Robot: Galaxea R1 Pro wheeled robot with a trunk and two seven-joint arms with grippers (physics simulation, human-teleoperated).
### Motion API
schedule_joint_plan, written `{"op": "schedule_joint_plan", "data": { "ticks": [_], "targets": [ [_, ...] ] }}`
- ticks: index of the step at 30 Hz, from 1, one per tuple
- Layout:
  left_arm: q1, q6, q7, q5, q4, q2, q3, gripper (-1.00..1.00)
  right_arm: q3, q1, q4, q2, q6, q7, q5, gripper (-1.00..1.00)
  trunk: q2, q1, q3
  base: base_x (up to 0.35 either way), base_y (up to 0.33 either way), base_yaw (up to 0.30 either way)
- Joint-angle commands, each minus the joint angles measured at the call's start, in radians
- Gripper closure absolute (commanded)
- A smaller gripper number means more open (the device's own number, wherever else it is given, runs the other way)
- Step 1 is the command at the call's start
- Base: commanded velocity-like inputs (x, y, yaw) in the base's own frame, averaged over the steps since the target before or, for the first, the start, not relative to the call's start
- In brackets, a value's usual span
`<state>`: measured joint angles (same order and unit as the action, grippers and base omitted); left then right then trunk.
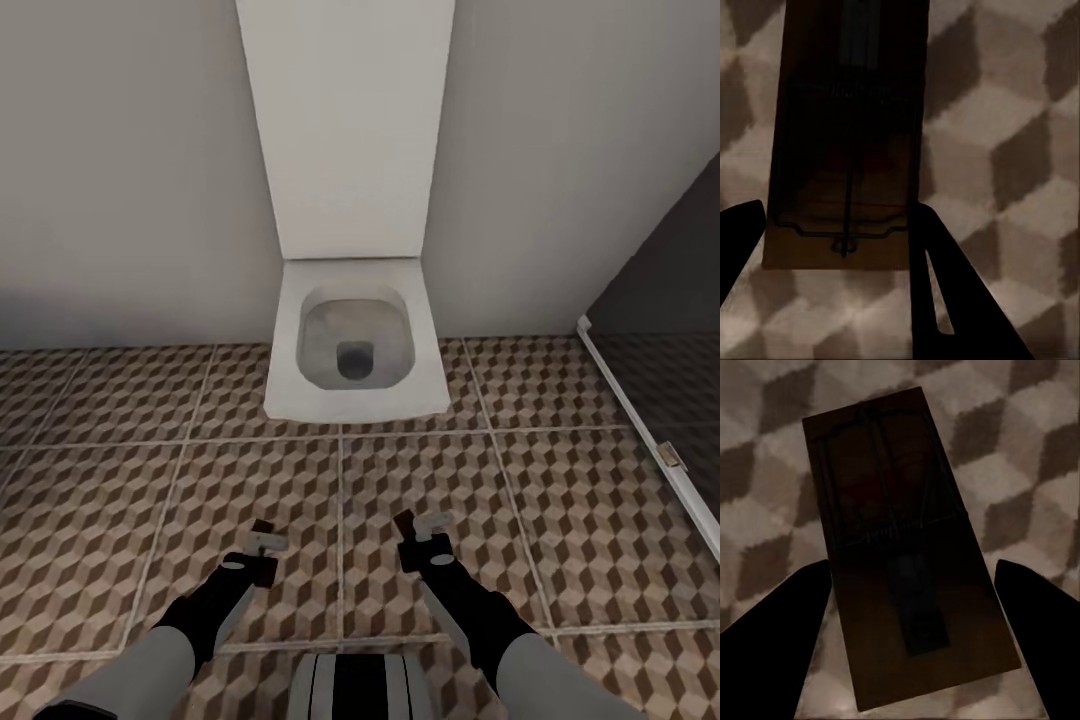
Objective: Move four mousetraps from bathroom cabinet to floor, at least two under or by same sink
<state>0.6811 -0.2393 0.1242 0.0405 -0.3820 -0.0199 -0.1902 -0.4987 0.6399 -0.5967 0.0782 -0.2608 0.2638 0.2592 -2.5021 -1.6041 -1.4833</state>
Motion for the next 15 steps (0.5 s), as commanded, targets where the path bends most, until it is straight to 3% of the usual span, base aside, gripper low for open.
{"op": "schedule_joint_plan", "data": {
  "ticks": [1, 9, 15],
  "targets": [
    [0.000, 0.000, 0.000, 0.000, 0.000, 0.000, 0.000, 1.00, 0.000, 0.000, 0.000, 0.000, 0.000, 0.000, 0.000, 1.00, 0.000, 0.000, 0.000, 0.309, 0.120, 0.000],
    [0.000, 0.000, 0.000, 0.000, 0.006, 0.000, 0.000, 1.00, 0.000, 0.000, 0.000, 0.000, 0.000, 0.000, 0.000, 1.00, 0.000, 0.000, 0.000, 0.287, 0.027, 0.000],
    [0.000, 0.005, -0.001, -0.001, 0.006, 0.000, 0.000, 1.00, 0.000, 0.000, 0.000, 0.000, 0.000, 0.000, 0.000, 1.00, 0.000, 0.000, 0.000, 0.035, 0.001, 0.000]
  ]
}}
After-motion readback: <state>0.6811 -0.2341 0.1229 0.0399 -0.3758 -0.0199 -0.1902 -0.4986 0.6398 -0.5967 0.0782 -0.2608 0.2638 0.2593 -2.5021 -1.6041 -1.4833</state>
